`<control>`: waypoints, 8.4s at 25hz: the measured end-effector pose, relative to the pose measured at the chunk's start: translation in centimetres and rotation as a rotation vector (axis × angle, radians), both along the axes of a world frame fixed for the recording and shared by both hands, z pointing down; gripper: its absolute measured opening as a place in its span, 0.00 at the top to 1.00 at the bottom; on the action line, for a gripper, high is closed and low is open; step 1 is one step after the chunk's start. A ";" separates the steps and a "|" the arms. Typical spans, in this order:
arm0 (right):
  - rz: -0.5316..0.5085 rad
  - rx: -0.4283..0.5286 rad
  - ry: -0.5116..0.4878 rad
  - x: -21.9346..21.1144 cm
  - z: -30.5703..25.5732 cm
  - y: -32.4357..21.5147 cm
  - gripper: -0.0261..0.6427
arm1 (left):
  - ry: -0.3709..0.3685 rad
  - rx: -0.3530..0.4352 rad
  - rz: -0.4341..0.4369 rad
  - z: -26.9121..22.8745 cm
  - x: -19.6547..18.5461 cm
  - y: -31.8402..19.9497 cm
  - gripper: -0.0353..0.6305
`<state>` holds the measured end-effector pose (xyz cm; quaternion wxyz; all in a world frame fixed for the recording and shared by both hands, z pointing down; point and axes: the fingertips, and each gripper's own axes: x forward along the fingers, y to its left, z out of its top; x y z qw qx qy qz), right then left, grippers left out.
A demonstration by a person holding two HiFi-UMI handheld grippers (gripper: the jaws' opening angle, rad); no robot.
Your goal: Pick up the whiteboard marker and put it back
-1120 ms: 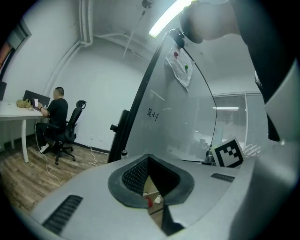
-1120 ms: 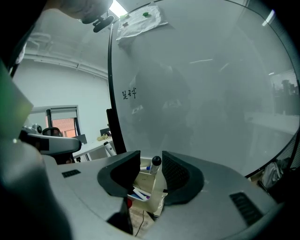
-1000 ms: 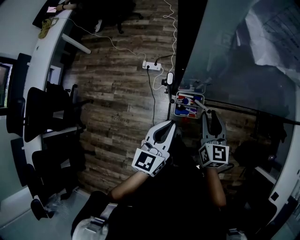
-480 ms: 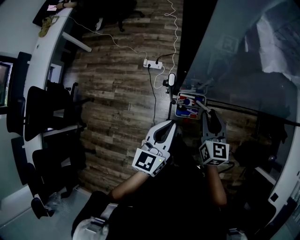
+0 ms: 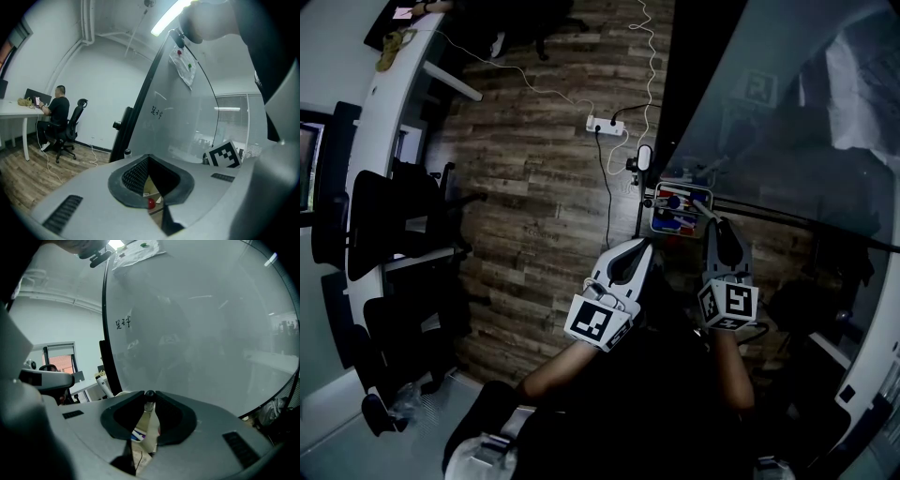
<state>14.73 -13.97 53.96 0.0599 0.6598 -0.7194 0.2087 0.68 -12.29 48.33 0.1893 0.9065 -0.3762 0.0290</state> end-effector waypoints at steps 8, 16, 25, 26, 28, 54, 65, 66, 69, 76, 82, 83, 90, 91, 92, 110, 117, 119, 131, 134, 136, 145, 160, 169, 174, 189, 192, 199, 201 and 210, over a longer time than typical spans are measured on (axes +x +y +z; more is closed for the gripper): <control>0.003 0.013 0.003 0.1 -0.5 0.3 0.84 | 0.004 0.005 -0.002 -0.3 -0.1 0.4 0.94; 0.010 0.036 0.012 0.2 -1.6 0.8 0.84 | 0.024 0.021 -0.008 -0.9 -0.4 1.1 0.94; 0.026 0.069 0.019 0.3 -2.9 1.6 0.84 | 0.021 0.074 0.008 -2.7 -0.4 2.1 0.94; 0.026 0.073 0.022 0.2 -3.2 1.8 0.85 | 0.017 0.085 0.009 -2.9 -0.5 2.2 0.94; 0.028 0.084 0.025 0.1 -3.6 1.8 0.85 | 0.008 0.112 0.014 -3.4 -0.6 2.3 0.94; 0.069 0.221 0.077 -2.6 -10.4 8.8 0.85 | 0.076 0.233 0.051 -8.3 -2.9 6.4 0.94; 0.065 0.236 0.080 -3.2 -11.0 10.8 0.85 | 0.073 0.276 0.097 -9.0 -2.7 7.8 0.94; 0.066 0.236 0.083 -3.2 -11.1 10.9 0.85 | 0.076 0.275 0.101 -8.9 -2.7 7.9 0.94; 0.067 0.239 0.086 -3.1 -11.2 11.0 0.85 | 0.053 0.283 0.107 -8.9 -2.5 8.0 0.94; 0.073 0.244 0.086 -2.8 -11.5 11.5 0.85 | 0.081 0.293 0.092 -9.3 -2.2 8.5 0.94; 0.072 0.245 0.086 -2.9 -11.4 11.8 0.85 | 0.054 0.288 0.087 -9.0 -2.5 8.5 0.94; 0.071 0.246 0.086 -3.0 -11.4 11.9 0.85 | 0.052 0.285 0.082 -9.1 -2.6 8.6 0.94; 0.072 0.251 0.086 -3.6 -11.7 12.6 0.85 | 0.077 0.287 0.062 -9.7 -3.4 9.2 0.94; 0.072 0.251 0.085 -3.7 -11.7 12.7 0.85 | 0.078 0.284 0.058 -9.6 -3.6 9.3 0.94; 0.070 0.250 0.085 -3.8 -11.7 12.9 0.85 | 0.077 0.282 0.056 -9.4 -3.8 9.4 0.94; 0.072 0.238 0.076 -3.1 -11.1 11.9 0.85 | 0.042 0.261 0.048 -8.5 -3.2 8.0 0.94; 0.052 0.225 0.065 -2.3 -10.7 10.3 0.85 | 0.019 0.250 0.024 -8.2 -2.4 6.6 0.94; 0.040 0.219 0.056 -2.0 -10.5 9.8 0.85 | 0.010 0.245 0.012 -8.1 -2.0 6.0 0.94; -0.054 0.173 0.000 0.1 -8.4 7.2 0.85 | -0.043 0.253 -0.057 -8.1 0.6 3.8 0.94; -0.074 0.165 0.001 0.4 -7.8 6.4 0.85 | -0.052 0.262 -0.085 -7.6 0.3 3.3 0.94; -0.079 0.156 -0.001 0.4 -7.4 6.2 0.85 | -0.054 0.264 -0.094 -7.6 0.2 3.2 0.94; -0.084 0.132 0.013 0.0 -6.3 4.9 0.85 | -0.070 0.261 -0.061 -8.5 0.8 1.8 0.94; -0.054 0.077 0.036 -0.9 -3.9 4.2 0.85 | -0.019 0.237 0.011 -7.5 1.3 -1.0 0.94; -0.034 0.055 0.041 -0.7 -2.9 4.0 0.85 | -0.024 0.222 0.026 -6.7 1.2 -1.4 0.94; -0.037 0.040 0.043 -0.8 -2.2 3.8 0.85 | -0.007 0.233 0.025 -6.5 1.2 -1.5 0.94; -0.051 0.006 0.049 -1.1 -0.6 2.4 0.85 | 0.008 0.204 0.031 -6.0 1.3 -2.1 0.94; -0.052 -0.001 0.048 -1.0 -0.2 2.2 0.85 | 0.007 0.201 0.029 -5.8 1.3 -2.3 0.94; -0.059 -0.014 0.038 -1.3 0.2 2.0 0.84 | 0.006 0.196 0.024 -5.7 1.3 -2.5 0.94; -0.059 -0.012 0.036 -1.2 0.5 2.1 0.85 | 0.005 0.197 0.024 -5.7 1.4 -2.5 0.94; -0.058 -0.005 0.044 -1.0 0.7 2.3 0.84 | -0.001 0.192 0.024 -5.6 1.1 -2.3 0.94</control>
